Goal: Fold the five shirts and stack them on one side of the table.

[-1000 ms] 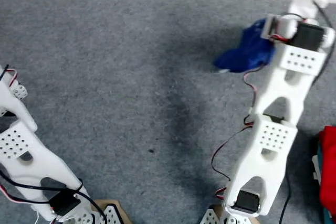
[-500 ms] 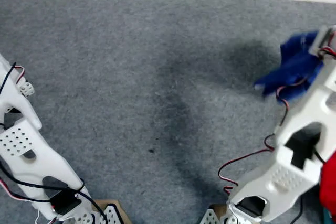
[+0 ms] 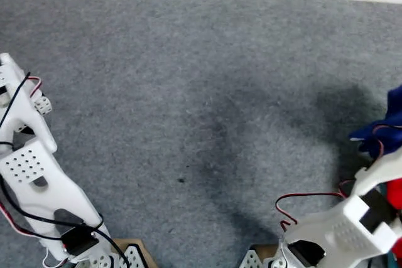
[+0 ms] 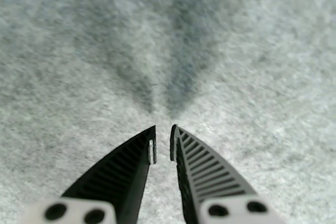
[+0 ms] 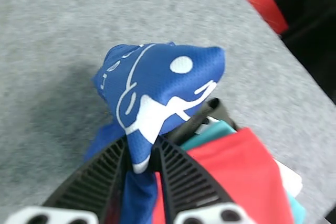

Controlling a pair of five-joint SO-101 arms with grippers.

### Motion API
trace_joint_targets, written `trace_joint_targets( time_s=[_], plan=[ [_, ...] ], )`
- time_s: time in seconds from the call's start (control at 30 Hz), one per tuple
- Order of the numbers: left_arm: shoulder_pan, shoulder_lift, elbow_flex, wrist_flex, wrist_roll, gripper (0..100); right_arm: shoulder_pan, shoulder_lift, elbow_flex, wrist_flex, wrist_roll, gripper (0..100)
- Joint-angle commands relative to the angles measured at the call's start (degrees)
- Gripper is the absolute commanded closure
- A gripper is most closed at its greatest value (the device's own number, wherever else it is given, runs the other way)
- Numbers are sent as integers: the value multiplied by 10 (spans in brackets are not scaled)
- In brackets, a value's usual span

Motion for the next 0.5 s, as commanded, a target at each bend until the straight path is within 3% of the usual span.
trace_joint_targets(
  time_s=[0.0,0.33,0.47],
  plan=[
    [22,-13,-20,5,0,930,53,-36,-2,6,14,992],
    [40,-13,-20,5,0,930,156,-37,22,7,47,992],
    [51,-13,-20,5,0,930,174,-73,102,7,107,992]
  ],
)
